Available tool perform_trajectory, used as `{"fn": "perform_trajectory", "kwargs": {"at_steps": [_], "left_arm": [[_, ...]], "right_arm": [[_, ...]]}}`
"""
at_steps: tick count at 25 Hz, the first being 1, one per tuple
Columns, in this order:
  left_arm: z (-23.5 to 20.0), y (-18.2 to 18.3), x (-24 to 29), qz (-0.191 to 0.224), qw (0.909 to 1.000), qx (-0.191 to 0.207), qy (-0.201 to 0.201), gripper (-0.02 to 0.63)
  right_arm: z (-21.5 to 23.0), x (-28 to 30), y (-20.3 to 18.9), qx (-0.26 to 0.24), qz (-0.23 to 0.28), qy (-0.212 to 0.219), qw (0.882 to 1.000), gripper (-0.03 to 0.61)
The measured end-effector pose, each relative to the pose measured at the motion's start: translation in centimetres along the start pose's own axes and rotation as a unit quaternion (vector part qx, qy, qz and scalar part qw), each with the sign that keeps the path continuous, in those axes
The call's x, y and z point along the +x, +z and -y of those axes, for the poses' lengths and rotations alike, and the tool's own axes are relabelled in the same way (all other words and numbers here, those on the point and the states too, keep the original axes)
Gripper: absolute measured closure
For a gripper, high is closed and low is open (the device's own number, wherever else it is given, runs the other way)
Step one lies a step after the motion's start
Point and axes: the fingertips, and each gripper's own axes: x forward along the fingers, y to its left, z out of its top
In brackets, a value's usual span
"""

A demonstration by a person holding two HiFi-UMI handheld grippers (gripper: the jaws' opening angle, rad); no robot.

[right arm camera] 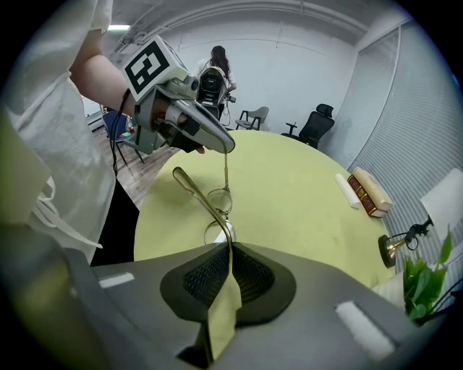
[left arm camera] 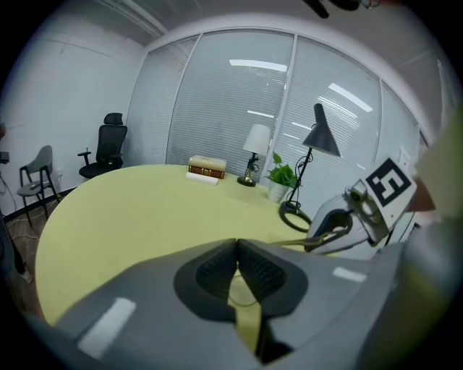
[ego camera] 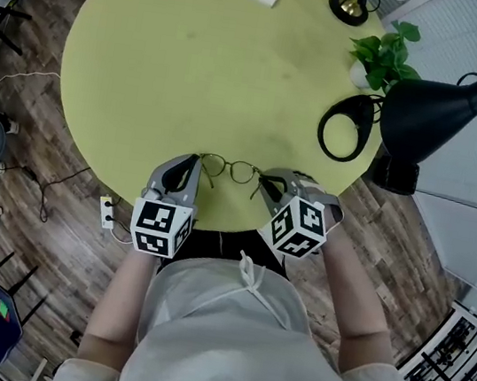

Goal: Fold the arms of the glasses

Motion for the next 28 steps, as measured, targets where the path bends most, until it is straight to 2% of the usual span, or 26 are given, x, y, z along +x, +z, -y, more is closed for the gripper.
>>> {"fn": "perform_trajectory", "kwargs": {"at_steps": [11, 14, 28], "left_arm": [[1.8, -1.5, 3.2, -0.031, 0.9992, -0.006, -0.025, 0.607], [2.4, -2.0, 3.9, -0.038, 0.9988, -0.003, -0.031, 0.607], [3.0, -4.4, 6.2, -0.058, 0.9979, 0.011, -0.027, 0.607]], "right_arm": [[0.9, -0.1, -0.1, 0.014, 0.012, 0.005, 1.000, 0.563], [0.8, -0.2, -0.1, 0.033, 0.016, 0.011, 0.999, 0.563], [0.3, 0.1, -0.2, 0.090, 0.017, 0.011, 0.996, 0.561]]}}
